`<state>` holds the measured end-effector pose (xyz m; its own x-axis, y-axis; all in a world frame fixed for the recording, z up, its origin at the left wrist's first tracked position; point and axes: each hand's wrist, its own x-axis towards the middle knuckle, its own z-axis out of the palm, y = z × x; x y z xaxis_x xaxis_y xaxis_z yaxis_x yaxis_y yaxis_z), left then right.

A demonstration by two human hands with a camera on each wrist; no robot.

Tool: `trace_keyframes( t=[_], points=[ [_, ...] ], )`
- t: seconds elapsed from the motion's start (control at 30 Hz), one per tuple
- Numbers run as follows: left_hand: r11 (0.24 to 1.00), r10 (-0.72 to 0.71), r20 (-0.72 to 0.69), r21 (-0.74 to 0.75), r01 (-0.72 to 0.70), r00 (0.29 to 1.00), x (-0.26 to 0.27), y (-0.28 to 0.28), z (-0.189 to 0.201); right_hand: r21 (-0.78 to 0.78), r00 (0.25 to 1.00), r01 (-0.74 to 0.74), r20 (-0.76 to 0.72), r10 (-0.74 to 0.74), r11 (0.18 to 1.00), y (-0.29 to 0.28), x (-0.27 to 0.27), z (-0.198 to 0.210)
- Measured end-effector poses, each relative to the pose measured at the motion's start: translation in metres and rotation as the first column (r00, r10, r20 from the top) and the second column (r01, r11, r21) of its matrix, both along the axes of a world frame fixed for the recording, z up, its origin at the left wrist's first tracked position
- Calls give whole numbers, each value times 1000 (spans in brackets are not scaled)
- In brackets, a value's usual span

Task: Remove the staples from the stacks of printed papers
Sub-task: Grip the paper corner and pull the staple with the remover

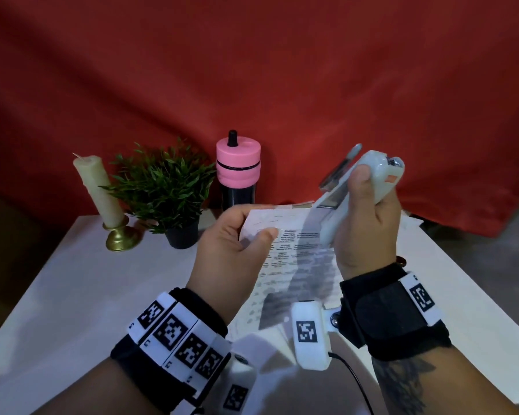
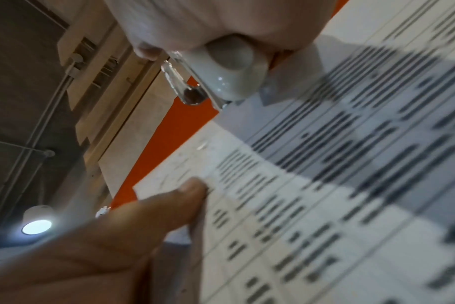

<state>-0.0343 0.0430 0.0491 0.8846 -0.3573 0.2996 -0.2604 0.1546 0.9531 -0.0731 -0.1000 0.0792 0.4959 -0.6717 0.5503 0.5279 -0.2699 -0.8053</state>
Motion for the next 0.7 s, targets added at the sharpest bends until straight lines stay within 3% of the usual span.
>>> trace_keyframes(
  t=[0.1, 0.27, 0.47, 0.7],
  points=[
    [998, 6, -62, 60, -2, 998, -1, -3, 4, 44, 996, -55, -65, 58, 998, 8, 7, 8],
    [997, -9, -49, 75, 13, 999, -6, -6, 7, 46, 979, -66, -192, 73, 997, 20, 12, 16],
    [999, -24, -37, 35, 25, 999, -8, -7, 8, 89, 981, -49, -182, 64, 995, 23, 13, 18],
    [999, -26, 16, 38, 25, 1000, -9, -9, 5, 13, 988, -10, -155, 12, 1000, 24, 13, 18]
  ],
)
